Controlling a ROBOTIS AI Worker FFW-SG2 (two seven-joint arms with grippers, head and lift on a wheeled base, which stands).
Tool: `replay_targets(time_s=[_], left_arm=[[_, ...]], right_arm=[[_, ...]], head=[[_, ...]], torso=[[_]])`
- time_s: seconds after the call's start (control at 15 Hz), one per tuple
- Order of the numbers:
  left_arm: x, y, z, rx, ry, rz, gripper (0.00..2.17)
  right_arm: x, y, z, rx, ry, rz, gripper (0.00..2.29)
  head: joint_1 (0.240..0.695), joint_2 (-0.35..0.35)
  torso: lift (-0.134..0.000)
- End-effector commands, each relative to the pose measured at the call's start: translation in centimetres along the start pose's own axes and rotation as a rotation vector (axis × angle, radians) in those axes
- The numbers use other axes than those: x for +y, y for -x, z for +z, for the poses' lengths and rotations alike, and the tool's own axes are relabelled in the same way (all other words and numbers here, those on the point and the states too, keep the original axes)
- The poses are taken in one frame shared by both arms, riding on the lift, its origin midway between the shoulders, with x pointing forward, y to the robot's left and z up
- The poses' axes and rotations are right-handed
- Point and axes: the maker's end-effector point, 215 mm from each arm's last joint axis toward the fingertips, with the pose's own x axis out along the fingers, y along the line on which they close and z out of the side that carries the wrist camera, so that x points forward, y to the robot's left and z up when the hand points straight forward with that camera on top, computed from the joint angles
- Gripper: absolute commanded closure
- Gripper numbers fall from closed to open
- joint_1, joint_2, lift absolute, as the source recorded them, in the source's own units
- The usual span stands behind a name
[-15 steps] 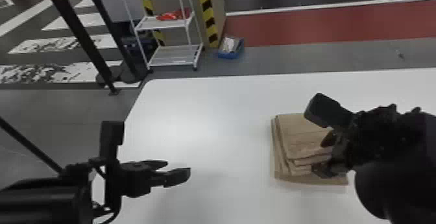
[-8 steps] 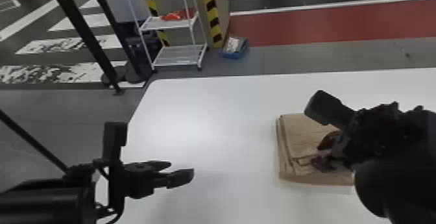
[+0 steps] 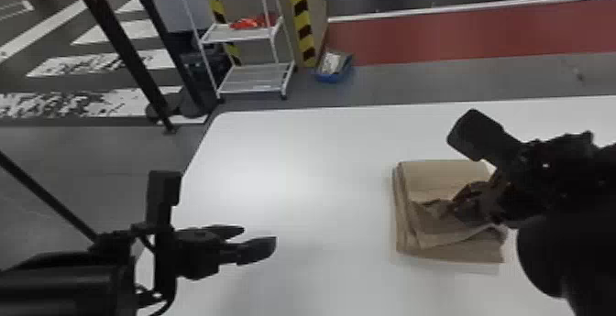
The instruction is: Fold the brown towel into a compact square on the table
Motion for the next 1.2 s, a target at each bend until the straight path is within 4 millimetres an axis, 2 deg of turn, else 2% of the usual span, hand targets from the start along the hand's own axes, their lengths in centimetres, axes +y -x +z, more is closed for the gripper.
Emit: replay_targets(time_s=[0.0,0.13,0.33,0.53,0.6,0.73,0.8,0.93,1.13], left_arm=[[-0.5,0.0,0.1,-0.004,-0.003,-0.010,0.09],[-2.0,-0.1,-0.5,0.009,-0.013,-0.036,0.09],[-6.0,-1.1,-2.5,0.038,0.003,-0.150,0.16],[-9.7,-2.5,-3.8,0.047,0.030,-0.246,0.35],[-11.0,-3.0,-3.7,0.035,0.022,-0.271,0.73],[-13.3,-4.3,-2.0,-0.028,-0.014,-0.296,1.96],[-14.0,-5.3,-1.3,-0.058,-0.027,-0.282,2.15],[-15.5,-7.0,0.2,-0.127,-0.073,-0.296,2.15],[-17.8,-7.9,0.4,-0.177,-0.067,-0.337,2.15]], right_arm=[[-0.4,1.5,0.7,-0.036,-0.022,-0.015,1.03],[-0.7,1.8,0.7,-0.039,-0.024,-0.021,1.03],[-2.2,2.6,1.3,-0.082,-0.088,-0.025,1.03],[-2.3,2.9,2.3,-0.106,-0.105,-0.019,1.03],[-2.2,2.9,2.4,-0.109,-0.113,-0.018,1.03],[-1.9,3.4,2.6,-0.125,-0.124,-0.019,1.03],[-1.6,3.6,2.7,-0.132,-0.130,-0.018,1.03],[-0.8,4.1,2.8,-0.158,-0.172,-0.002,1.03],[-0.1,4.1,2.9,-0.159,-0.176,0.006,1.03]], head=[[0.695,0.265],[0.695,0.260],[0.695,0.232],[0.695,0.174],[0.695,0.174],[0.695,0.138],[0.695,0.126],[0.695,0.091],[0.695,0.058]], torso=[[-0.125],[-0.125],[-0.125],[-0.125],[-0.125],[-0.125],[-0.125],[-0.125],[-0.125]])
